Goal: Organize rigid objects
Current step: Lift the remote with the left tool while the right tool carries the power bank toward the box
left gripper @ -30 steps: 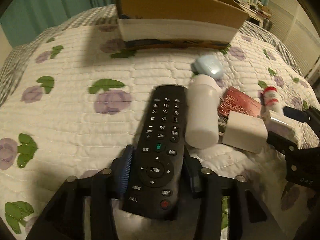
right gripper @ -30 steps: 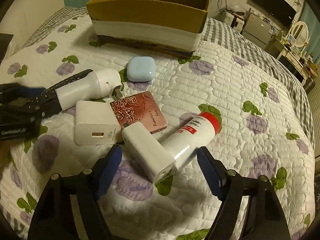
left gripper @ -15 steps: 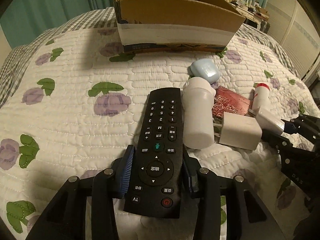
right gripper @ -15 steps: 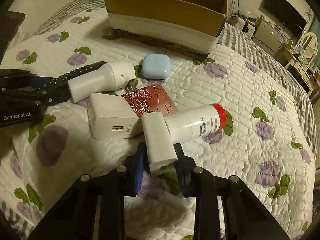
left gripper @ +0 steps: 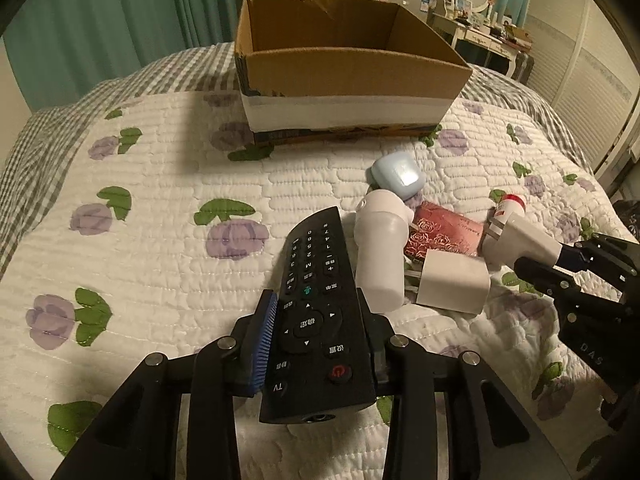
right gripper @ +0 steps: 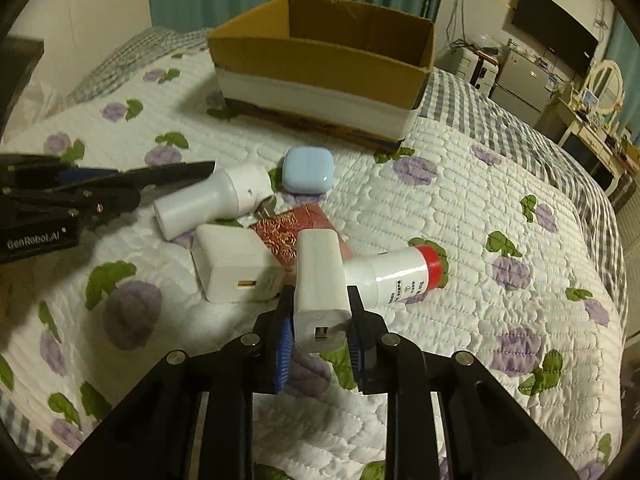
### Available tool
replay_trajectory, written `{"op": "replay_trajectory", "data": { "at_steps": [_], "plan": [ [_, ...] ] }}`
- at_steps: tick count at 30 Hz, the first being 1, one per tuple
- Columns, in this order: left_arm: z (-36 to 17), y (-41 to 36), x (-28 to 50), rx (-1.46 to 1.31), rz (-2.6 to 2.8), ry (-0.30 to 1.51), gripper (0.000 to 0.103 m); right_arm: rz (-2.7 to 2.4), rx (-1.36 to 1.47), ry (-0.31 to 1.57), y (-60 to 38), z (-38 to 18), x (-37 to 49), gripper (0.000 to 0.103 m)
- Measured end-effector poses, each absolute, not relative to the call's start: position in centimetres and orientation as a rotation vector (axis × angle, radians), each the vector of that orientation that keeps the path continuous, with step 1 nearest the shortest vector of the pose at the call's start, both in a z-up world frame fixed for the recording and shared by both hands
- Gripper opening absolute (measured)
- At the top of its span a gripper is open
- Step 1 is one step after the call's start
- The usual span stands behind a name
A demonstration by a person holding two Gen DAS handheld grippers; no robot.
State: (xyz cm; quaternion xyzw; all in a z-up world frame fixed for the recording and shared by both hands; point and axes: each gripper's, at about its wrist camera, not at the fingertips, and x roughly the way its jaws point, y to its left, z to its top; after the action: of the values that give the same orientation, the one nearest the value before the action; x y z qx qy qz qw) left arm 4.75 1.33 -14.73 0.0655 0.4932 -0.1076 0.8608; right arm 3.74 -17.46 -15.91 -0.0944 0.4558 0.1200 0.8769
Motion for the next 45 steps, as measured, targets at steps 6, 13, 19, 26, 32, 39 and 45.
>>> {"op": "replay_trajectory", "data": {
  "at_steps": [6,13,19,26,32,39,45],
  "plan": [
    [-13.2,1.8,4.8,0.122,-0.217,1.008,0.036,0.24,-0.126,0.917,-18.5,-14.2,3.8,0.023],
    [-10.8,2.1,5.0,0.106,-0.21,0.955,0.036,0.247,-0.068,0.867,-18.8,-12.0,3.9,0.022],
    [-7.8,1.9,5.2,0.093,-0.213,0.885,0.036,0.252,-0.053,0.798,-18.8,-9.2,4.4,0.022],
    [-3.5,1.9,5.6,0.072,-0.213,0.787,0.029,0.251,-0.044,0.715,-18.8,-5.4,5.4,0.022],
    [-0.7,1.6,6.9,0.062,-0.217,0.711,0.013,0.254,-0.043,0.64,-19.0,-1.6,6.7,0.022],
    [-2.0,1.0,8.7,0.075,-0.232,0.729,0.006,0.245,-0.063,0.591,-18.7,0.4,8.3,0.022],
    [-6.1,0.7,8.5,0.092,-0.232,0.858,0.015,0.249,-0.064,0.595,-18.7,0.3,9.2,0.022]
  ]
}}
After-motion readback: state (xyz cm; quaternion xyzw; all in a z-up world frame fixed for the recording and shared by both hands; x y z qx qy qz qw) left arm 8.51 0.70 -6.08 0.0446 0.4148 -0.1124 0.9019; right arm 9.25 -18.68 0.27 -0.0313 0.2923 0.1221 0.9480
